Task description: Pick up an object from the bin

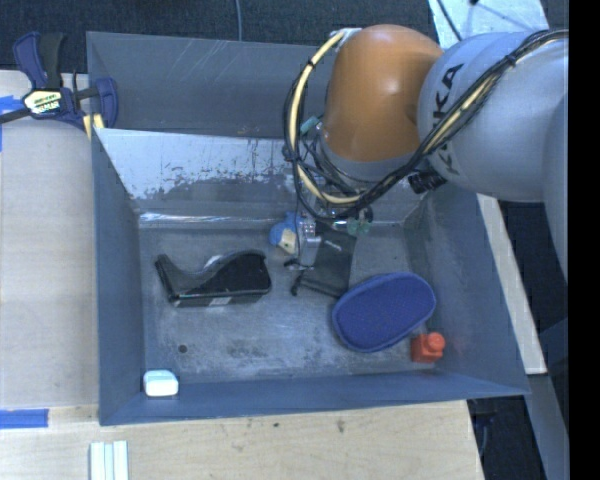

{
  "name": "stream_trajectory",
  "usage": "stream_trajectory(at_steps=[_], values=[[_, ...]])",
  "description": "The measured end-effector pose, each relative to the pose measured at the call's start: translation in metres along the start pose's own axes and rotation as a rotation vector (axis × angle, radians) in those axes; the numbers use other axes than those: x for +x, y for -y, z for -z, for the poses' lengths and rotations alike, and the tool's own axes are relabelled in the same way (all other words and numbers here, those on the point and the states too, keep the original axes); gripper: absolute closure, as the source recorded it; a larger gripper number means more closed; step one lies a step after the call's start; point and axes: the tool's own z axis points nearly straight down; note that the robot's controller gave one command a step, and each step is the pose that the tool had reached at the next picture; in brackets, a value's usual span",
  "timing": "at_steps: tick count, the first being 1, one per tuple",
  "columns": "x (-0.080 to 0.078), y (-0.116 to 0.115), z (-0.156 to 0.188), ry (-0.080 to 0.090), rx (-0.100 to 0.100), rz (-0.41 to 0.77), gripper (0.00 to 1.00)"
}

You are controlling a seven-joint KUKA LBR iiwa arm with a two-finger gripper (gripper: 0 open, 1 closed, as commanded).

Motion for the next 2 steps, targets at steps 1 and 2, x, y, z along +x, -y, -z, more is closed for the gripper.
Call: stream_trajectory(at_steps=[1,2], values=[[0.0259,-0.0603,-0.0773,-0.001,-0.001,0.023,0.0],[0.0216,-0.0578,-0.0702,0.01,-0.002,0.017,1.0]])
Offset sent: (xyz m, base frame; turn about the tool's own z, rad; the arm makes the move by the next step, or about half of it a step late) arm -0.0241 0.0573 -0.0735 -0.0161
